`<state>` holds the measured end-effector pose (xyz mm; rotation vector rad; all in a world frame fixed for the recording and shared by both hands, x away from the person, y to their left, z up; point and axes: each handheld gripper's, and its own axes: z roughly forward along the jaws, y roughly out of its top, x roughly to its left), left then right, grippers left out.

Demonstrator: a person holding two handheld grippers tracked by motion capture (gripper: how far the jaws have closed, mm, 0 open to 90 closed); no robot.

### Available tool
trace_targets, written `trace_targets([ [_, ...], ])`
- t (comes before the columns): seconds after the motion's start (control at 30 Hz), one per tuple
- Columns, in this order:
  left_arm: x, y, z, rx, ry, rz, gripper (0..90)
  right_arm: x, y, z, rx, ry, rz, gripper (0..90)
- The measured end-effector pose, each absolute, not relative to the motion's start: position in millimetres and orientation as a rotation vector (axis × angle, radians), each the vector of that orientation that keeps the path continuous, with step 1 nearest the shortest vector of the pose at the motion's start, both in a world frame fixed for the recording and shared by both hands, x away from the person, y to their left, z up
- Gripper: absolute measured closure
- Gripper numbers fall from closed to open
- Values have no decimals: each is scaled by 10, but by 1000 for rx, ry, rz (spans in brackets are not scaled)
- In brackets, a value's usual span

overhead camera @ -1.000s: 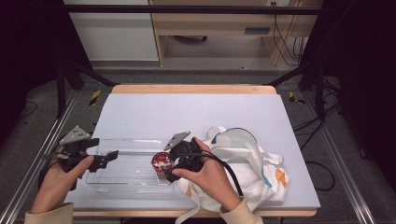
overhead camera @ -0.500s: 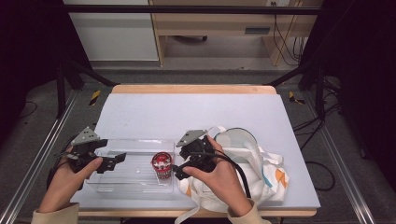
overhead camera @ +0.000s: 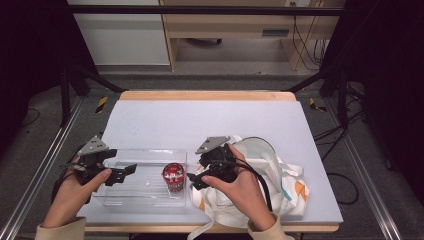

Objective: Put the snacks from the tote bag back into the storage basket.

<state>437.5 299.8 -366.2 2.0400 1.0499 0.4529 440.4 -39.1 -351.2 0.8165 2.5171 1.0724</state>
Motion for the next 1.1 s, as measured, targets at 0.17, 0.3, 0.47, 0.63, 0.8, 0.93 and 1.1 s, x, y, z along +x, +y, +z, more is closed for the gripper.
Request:
trace_targets([
  [0.17, 4366, 2929, -3658, 2057, 1033, 453, 92, 4393, -475, -3459, 821, 2491, 1074, 86],
  [0.3, 4357, 2897, -3648, 2068, 1014, 451, 91, 4379, -518, -3406, 829, 2466, 1088, 86],
  [0.47, 4347, 2882, -3643, 2072, 1006, 454, 91, 4383, -561, -3386, 839, 2451, 1078, 85],
  [0.63, 4333, 2902, -3627, 2067, 1004, 456, 91, 4404, -627, -3400, 863, 2437, 1068, 85],
  [0.8, 4336, 2921, -3631, 2059, 1012, 457, 91, 4421, -744, -3365, 896, 2411, 1065, 84],
  [0.93, 4334, 2920, -3622, 2058, 1010, 459, 89, 4437, -872, -3335, 926, 2385, 1075, 82],
  [1.1, 4335, 2916, -3632, 2064, 1010, 458, 89, 4459, -1034, -3313, 969, 2351, 1079, 79],
])
